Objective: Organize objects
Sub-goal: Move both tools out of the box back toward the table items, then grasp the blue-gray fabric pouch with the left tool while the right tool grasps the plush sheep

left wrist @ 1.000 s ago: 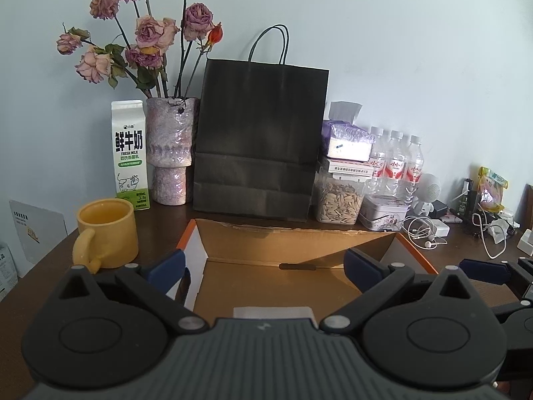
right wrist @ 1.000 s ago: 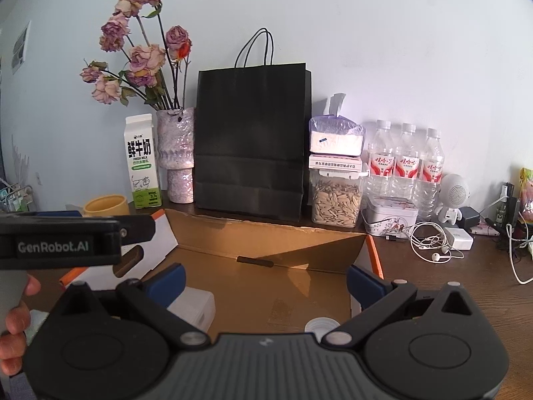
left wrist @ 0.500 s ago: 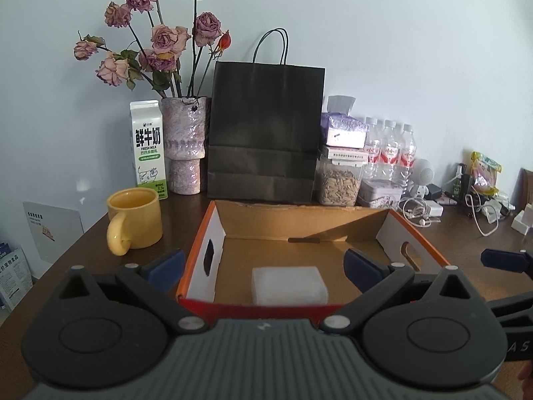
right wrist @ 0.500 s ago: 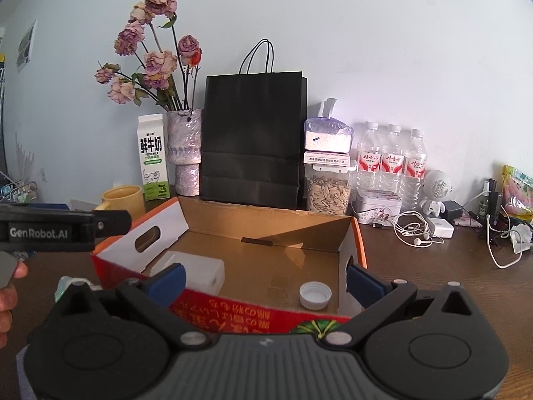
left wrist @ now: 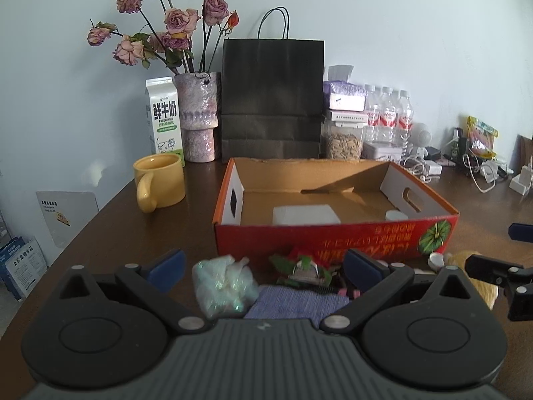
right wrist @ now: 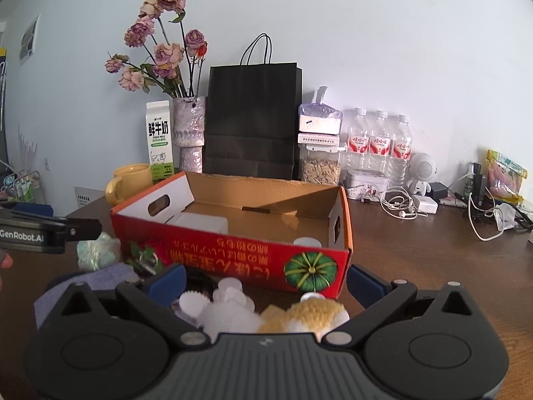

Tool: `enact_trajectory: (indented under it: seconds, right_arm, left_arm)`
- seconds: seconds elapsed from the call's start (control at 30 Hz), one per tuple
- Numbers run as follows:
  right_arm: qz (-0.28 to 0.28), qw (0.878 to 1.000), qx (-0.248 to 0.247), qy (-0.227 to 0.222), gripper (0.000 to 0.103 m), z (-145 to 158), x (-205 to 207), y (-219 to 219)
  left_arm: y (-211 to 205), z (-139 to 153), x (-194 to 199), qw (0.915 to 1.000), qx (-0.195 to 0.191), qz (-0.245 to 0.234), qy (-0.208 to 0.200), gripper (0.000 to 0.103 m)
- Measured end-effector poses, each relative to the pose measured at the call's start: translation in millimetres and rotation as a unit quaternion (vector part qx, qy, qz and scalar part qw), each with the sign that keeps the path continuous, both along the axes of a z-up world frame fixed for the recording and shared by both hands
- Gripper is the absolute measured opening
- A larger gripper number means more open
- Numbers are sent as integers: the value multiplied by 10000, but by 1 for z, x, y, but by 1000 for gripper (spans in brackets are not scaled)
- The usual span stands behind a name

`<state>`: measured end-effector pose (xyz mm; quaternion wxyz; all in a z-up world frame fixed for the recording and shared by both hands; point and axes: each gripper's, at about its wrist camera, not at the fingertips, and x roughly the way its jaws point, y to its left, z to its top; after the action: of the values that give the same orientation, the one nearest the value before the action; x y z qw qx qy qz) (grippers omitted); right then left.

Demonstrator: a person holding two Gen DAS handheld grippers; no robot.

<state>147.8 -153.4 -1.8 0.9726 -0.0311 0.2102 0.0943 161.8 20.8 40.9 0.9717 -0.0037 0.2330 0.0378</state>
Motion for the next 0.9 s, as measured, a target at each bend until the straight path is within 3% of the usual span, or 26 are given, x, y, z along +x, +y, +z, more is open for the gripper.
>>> enact_trajectory:
  seconds: [0.43,0.9]
  right_arm:
    - [-69,9996,47,286,103,-29,-44,-16]
    - [-109,9990,128,426,103,-42,-37,-24]
  left_arm:
    - [4,-33,-36,9983,86,-268,504,103]
    - [-8,-45,-8,9918,279,-757,992,103]
